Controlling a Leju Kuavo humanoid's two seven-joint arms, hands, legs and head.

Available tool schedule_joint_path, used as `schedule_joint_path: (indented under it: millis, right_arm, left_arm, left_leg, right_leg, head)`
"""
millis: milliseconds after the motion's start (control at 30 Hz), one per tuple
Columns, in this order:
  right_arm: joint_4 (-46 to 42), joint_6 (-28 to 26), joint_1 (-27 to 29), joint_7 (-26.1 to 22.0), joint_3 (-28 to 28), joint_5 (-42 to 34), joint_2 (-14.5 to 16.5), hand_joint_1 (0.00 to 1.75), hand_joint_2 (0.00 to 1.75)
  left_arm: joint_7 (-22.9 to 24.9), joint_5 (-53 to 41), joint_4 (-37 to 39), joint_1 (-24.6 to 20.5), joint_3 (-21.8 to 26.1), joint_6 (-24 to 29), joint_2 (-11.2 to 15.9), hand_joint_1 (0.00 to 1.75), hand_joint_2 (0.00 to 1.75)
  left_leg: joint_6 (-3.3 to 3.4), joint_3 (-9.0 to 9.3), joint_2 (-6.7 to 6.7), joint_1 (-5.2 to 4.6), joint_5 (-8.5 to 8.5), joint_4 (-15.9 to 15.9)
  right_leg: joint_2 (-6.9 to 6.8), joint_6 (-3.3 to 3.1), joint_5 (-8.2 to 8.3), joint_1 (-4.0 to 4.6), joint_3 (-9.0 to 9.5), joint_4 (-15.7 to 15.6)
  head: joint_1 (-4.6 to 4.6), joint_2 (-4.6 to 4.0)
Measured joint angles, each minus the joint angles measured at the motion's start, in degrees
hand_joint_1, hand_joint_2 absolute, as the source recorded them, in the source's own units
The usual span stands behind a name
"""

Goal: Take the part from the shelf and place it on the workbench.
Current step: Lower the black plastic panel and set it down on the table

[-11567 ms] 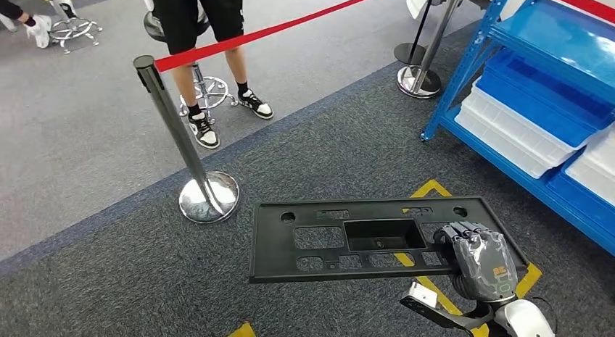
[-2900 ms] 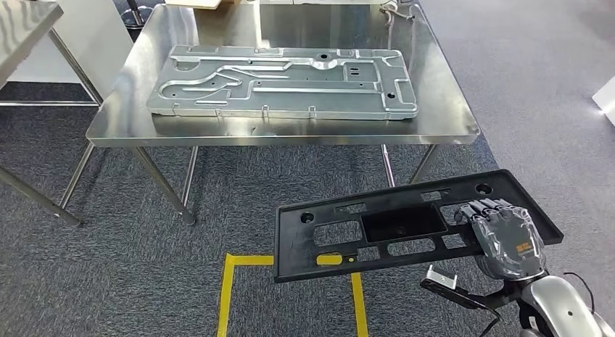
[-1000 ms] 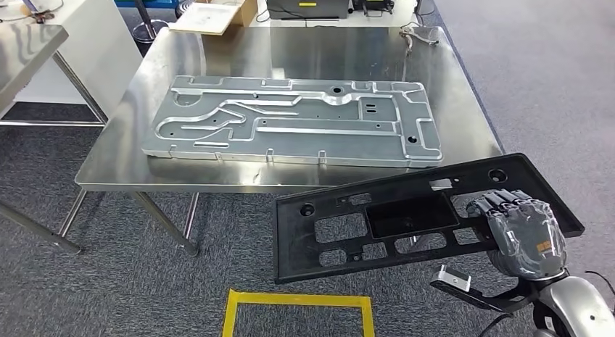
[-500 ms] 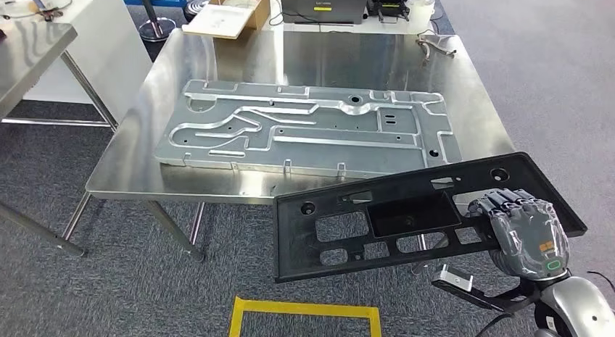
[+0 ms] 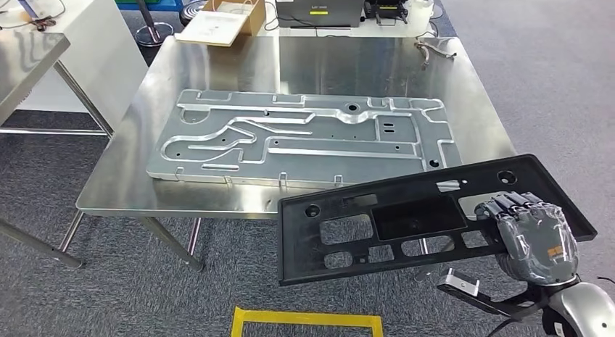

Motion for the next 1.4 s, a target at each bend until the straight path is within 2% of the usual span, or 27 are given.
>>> schedule_joint_path:
  millis: [33,133,200,233,300,333,367,400,467,500,533,600,700,733,800,833,867,900,967,1000,1033,1100,1200,1267,1333,1367,1400]
  right_arm:
    - [-0.2,0.0,0.1,0.0,-0.2,0.0,-0.1,1.59,1.75]
    - [-0.6,0.0,0.6,0.1,-0.6,-0.1,-0.4,1.59,1.75]
    - [-0.8,0.1,0.7,0.0,-1.0,-0.2,-0.6,1.59,1.75]
    - [-0.9,0.2,0.6,0.0,-1.2,-0.4,-0.6,1.59,1.75]
    - [-0.7,0.4,0.4,0.0,-1.3,-0.7,-0.6,1.59,1.75]
    - [-0.6,0.5,0.3,0.0,-1.3,-0.7,-0.6,1.59,1.75]
    - [-0.4,0.6,0.3,-0.1,-1.3,-0.8,-0.6,1.59,1.75]
    - [-0.2,0.7,0.2,-0.2,-1.3,-0.8,-0.6,1.59,1.75]
    - [0.1,0.8,-0.2,-0.3,-1.3,-0.8,-0.6,1.59,1.75]
    - [0.2,0.8,-0.3,-0.3,-1.3,-0.8,-0.5,1.59,1.75]
    - [0.3,0.8,-0.5,-0.3,-1.3,-0.8,-0.5,1.59,1.75]
    - [0.5,0.8,-0.7,-0.3,-1.3,-0.8,-0.5,1.59,1.75]
    - [0.8,0.7,-0.6,-0.3,-1.4,-0.8,-0.4,1.59,1.75]
    - [0.9,0.7,-0.5,-0.3,-1.4,-0.9,-0.4,1.59,1.75]
    - [1.1,0.6,-0.5,-0.3,-1.5,-1.1,-0.3,1.59,1.75]
    - [1.2,0.5,-0.5,-0.3,-1.5,-1.3,-0.2,1.59,1.75]
    - [1.4,0.5,-0.5,-0.3,-1.5,-1.4,-0.1,1.59,1.75]
    - [1.5,0.4,-0.4,-0.3,-1.5,-1.5,0.0,1.59,1.75]
    - [1.8,0.2,-0.4,-0.3,-1.7,-1.7,0.1,1.59,1.75]
    - [1.9,0.1,-0.3,-0.4,-1.9,-1.8,0.2,1.59,1.75]
    - [1.9,-0.1,-0.3,-0.4,-2.1,-1.9,0.2,1.59,1.75]
    - [2.0,-0.2,-0.3,-0.5,-2.5,-2.2,0.3,1.59,1.75]
    - [2.2,-0.2,-0.1,-0.8,-3.0,-2.6,0.5,1.59,1.75]
    - [2.4,-0.3,0.1,-1.0,-3.4,-2.8,0.6,1.59,1.75]
    - [2.8,-0.3,0.2,-1.1,-3.5,-2.9,0.9,1.59,1.75]
    - [3.0,-0.3,0.2,-1.2,-3.5,-2.9,1.1,1.59,1.75]
    - [3.3,-0.3,0.3,-1.2,-3.5,-2.9,1.2,1.59,1.75]
  left_arm:
    - [0.0,0.0,0.0,0.0,0.0,0.0,0.0,0.00,1.75]
    - [0.1,0.0,0.0,-0.2,0.0,0.0,0.0,0.00,1.75]
    - [0.1,0.0,0.0,-0.2,0.0,0.0,0.0,0.00,1.75]
    - [0.1,0.0,0.0,-0.1,0.0,0.0,-0.1,0.00,1.75]
    - [0.2,0.1,0.0,-0.2,0.0,0.0,0.0,0.00,1.75]
    - [0.3,0.1,0.0,-0.2,0.0,-0.1,0.0,0.00,1.75]
    - [0.3,0.1,0.0,-0.2,0.0,-0.1,0.0,0.00,1.75]
    - [0.3,0.1,0.0,-0.2,0.0,-0.1,0.0,0.00,1.75]
    - [0.3,0.1,0.0,-0.2,0.0,-0.1,-0.1,0.00,1.75]
    - [0.3,0.1,0.0,-0.2,0.0,-0.2,-0.1,0.00,1.75]
    - [0.3,0.1,0.0,-0.3,0.0,-0.2,-0.1,0.00,1.75]
    - [0.3,0.1,0.0,-0.4,0.0,-0.2,-0.2,0.00,1.75]
    - [0.3,0.1,0.0,-0.5,0.0,-0.1,0.0,0.00,1.75]
    - [0.3,0.1,0.0,-0.5,0.0,-0.1,0.0,0.00,1.75]
    - [0.2,0.1,0.0,-0.6,0.0,-0.1,0.0,0.00,1.75]
    - [0.2,0.1,0.0,-0.5,0.0,-0.1,0.0,0.00,1.75]
    - [0.2,0.1,0.0,-0.5,0.0,-0.1,0.0,0.00,1.75]
    - [0.2,0.1,0.0,-0.4,0.0,-0.1,0.0,0.00,1.75]
    - [0.2,0.1,0.0,-0.3,0.0,-0.1,0.0,0.00,1.75]
    - [0.2,0.2,0.0,-0.3,0.0,-0.1,0.1,0.00,1.75]
    - [0.2,0.3,0.0,-0.3,0.0,-0.1,0.1,0.00,1.75]
    - [0.2,0.4,0.0,-0.5,0.0,0.0,0.1,0.00,1.75]
    - [0.2,0.6,0.0,-0.5,0.0,0.0,0.0,0.00,1.75]
    - [0.2,0.8,0.0,-0.5,0.0,0.0,0.0,0.00,1.75]
    - [0.3,0.9,0.0,-0.5,0.0,0.0,0.0,0.00,1.75]
    - [0.3,0.9,0.0,-0.5,0.0,0.0,0.0,0.00,1.75]
    - [0.3,0.9,0.0,-0.5,0.0,0.0,0.0,0.00,1.75]
  left_leg:
    - [0.29,0.64,-0.01,-0.13,0.23,-1.6]
    - [1.43,1.24,-0.09,-0.23,-0.35,-2.4]
    - [2.22,2.07,-0.08,-0.08,-0.40,-3.1]
    - [2.54,2.45,-0.07,-0.10,-0.51,-3.3]
    - [3.01,2.90,-0.06,-0.42,-0.98,-3.4]
    - [3.17,3.19,-0.09,-0.62,-1.26,-3.4]
    - [3.24,3.61,-0.15,-0.80,-1.60,-3.3]
    - [3.26,4.18,-0.23,-0.95,-2.01,-3.3]
    - [3.13,5.32,-0.34,-1.11,-2.89,-3.4]
    - [2.93,5.67,-0.37,-1.21,-3.29,-3.4]
    - [2.69,5.79,-0.40,-1.26,-3.57,-3.5]
    - [2.11,5.87,-0.39,-1.31,-3.92,-3.6]
    - [1.09,5.74,-0.16,-1.39,-5.27,-2.1]
    - [0.71,4.58,-0.10,-1.31,-6.44,0.5]
    - [0.14,0.19,-0.08,-0.87,-9.07,8.1]
    - [-0.06,-2.02,-0.08,-0.65,-9.63,11.3]
    - [-0.20,-3.46,-0.07,-0.49,-9.14,12.7]
    - [-0.24,-3.82,-0.07,-0.38,-7.43,11.8]
    - [0.09,-1.86,-0.05,-0.31,-2.20,4.9]
    - [0.37,-0.50,-0.03,-0.41,-0.42,1.2]
    - [0.65,0.47,-0.03,-0.52,0.48,-1.2]
    - [1.17,1.15,-0.07,-0.79,0.16,-2.6]
    - [2.17,2.11,-0.10,-0.52,0.20,-3.7]
    - [2.77,2.90,-0.05,-0.36,0.08,-4.4]
    - [3.05,3.34,-0.04,-0.39,-0.38,-4.4]
    - [3.06,3.62,-0.07,-0.40,-0.67,-4.4]
    - [2.99,4.00,-0.11,-0.37,-1.01,-4.4]
  right_leg:
    - [0.05,0.40,-0.24,0.04,0.13,-0.1]
    - [0.06,1.52,-0.62,-0.08,0.60,-0.5]
    - [-0.02,1.91,-2.06,-0.14,-0.11,1.8]
    - [-0.04,1.95,-3.46,-0.15,-1.71,4.9]
    - [-0.05,1.93,-6.14,-0.07,-6.66,12.9]
    - [-0.05,1.89,-6.26,-0.04,-8.65,15.4]
    - [-0.05,1.75,-5.09,0.02,-9.62,15.7]
    - [-0.05,1.50,-2.78,0.14,-9.42,13.8]
    - [-0.04,0.69,2.32,0.57,-7.02,6.7]
    - [-0.04,0.28,3.70,0.86,-5.80,3.6]
    - [-0.06,-0.05,4.13,1.11,-5.11,1.8]
    - [-0.03,-0.47,3.65,1.45,-4.69,0.7]
    - [-0.02,-1.15,3.26,0.79,-3.71,-0.2]
    - [-0.08,-1.38,3.09,0.56,-3.22,-0.5]
    - [-0.18,-1.68,2.55,0.56,-2.55,-0.6]
    - [-0.18,-1.69,2.24,0.55,-2.20,-0.5]
    - [-0.16,-1.66,1.91,0.54,-1.79,-0.5]
    - [-0.13,-1.59,1.54,0.53,-1.27,-0.5]
    - [-0.05,-1.32,0.74,0.49,-0.13,-0.5]
    - [-0.02,-1.08,0.32,0.58,0.28,-0.5]
    - [-0.01,-0.79,0.01,0.64,0.50,-0.5]
    - [0.01,-0.13,-0.36,0.74,0.63,-0.6]
    - [-0.04,0.78,-1.30,0.58,0.67,0.3]
    - [-0.04,1.13,-3.70,0.40,-1.97,5.5]
    - [-0.02,1.41,-6.05,0.25,-6.70,12.8]
    - [-0.03,1.56,-5.89,0.13,-8.41,14.7]
    - [-0.04,1.70,-4.58,0.01,-9.15,14.7]
  head:
    - [0.01,0.00]
    - [0.01,0.00]
    - [0.01,0.00]
    - [0.02,0.00]
    - [0.02,0.00]
    - [0.02,0.00]
    - [0.02,0.00]
    - [0.02,0.00]
    - [0.02,0.00]
    - [0.01,0.00]
    - [0.01,0.00]
    - [0.01,0.00]
    - [0.01,0.00]
    - [0.00,0.00]
    - [0.00,0.00]
    - [0.00,0.00]
    - [0.00,0.00]
    - [-0.01,0.00]
    - [0.00,0.00]
    - [0.00,0.00]
    - [0.01,0.00]
    - [0.00,0.00]
    - [0.01,0.00]
    - [0.01,0.00]
    - [0.01,0.00]
    - [0.01,0.00]
    - [0.02,0.00]
